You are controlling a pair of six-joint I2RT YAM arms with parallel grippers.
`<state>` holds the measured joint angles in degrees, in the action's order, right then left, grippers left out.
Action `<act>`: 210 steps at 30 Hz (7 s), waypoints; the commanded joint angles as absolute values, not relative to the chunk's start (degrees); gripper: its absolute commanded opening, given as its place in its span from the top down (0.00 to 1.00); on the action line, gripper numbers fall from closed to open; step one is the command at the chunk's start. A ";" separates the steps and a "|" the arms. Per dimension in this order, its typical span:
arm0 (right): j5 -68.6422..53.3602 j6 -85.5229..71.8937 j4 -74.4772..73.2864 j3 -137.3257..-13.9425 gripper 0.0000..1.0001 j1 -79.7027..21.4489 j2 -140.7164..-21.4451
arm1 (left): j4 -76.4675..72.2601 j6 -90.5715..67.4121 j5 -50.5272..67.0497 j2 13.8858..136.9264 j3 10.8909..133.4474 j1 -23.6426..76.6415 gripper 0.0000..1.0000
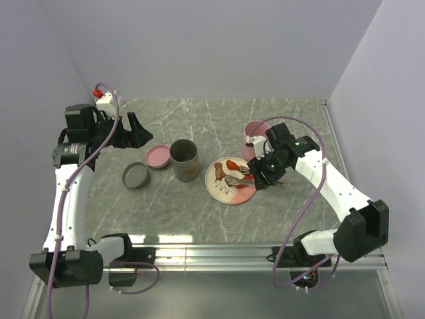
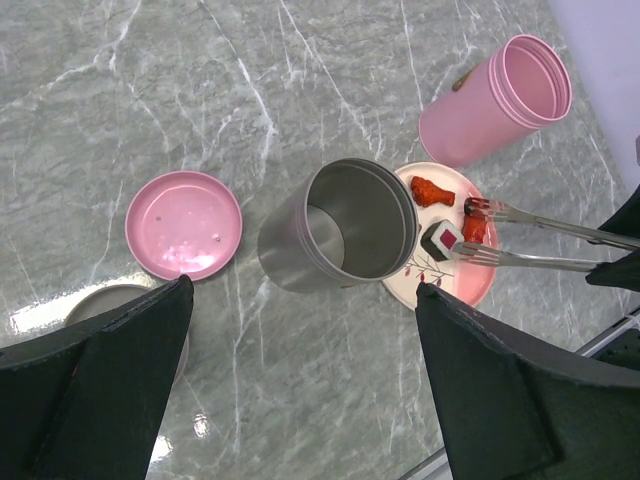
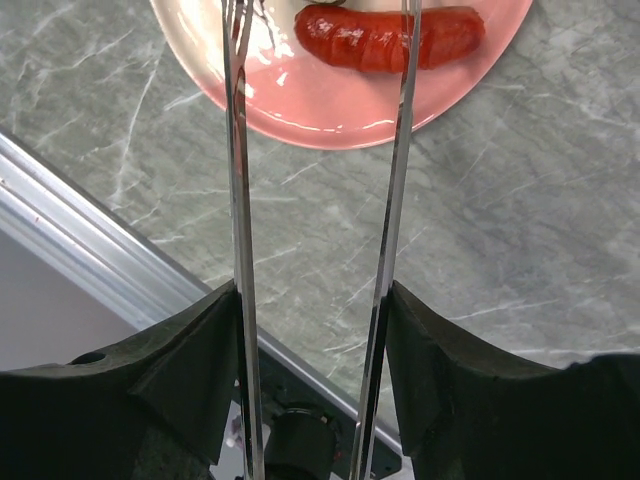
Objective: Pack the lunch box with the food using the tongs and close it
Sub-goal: Pick up the fake food from the plate, then place the fake food in the packing box, then pick up the fake food from the plate.
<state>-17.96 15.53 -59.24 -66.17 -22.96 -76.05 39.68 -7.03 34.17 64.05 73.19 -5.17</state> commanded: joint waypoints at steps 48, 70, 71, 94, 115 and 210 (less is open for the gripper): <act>-16.07 14.94 -54.49 -69.43 0.53 -29.00 -77.61 | 37.62 -7.21 34.01 62.49 73.04 -5.36 0.00; -28.39 19.24 -63.10 -96.58 0.59 -7.66 -77.69 | 37.53 -6.94 36.47 64.07 75.85 -5.36 0.00; -28.65 19.51 -63.37 -98.51 0.59 -6.60 -78.13 | 37.44 -7.03 36.47 64.07 75.85 -5.36 0.00; -25.14 21.53 -61.08 -92.90 0.53 -0.70 -83.14 | 36.74 -7.03 35.33 62.67 73.48 -5.36 0.01; -30.67 39.01 -74.43 -94.22 0.42 -0.79 -78.32 | 36.83 -6.68 36.21 62.05 73.04 -5.36 0.01; -17.66 47.11 -71.28 -84.37 0.81 -28.30 -87.81 | 37.26 -6.33 37.97 62.84 71.98 -5.36 0.01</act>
<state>-14.52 49.01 -69.80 -81.49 -28.64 -88.66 38.41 -6.90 36.82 63.61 71.26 -5.21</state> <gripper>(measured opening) 0.391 0.995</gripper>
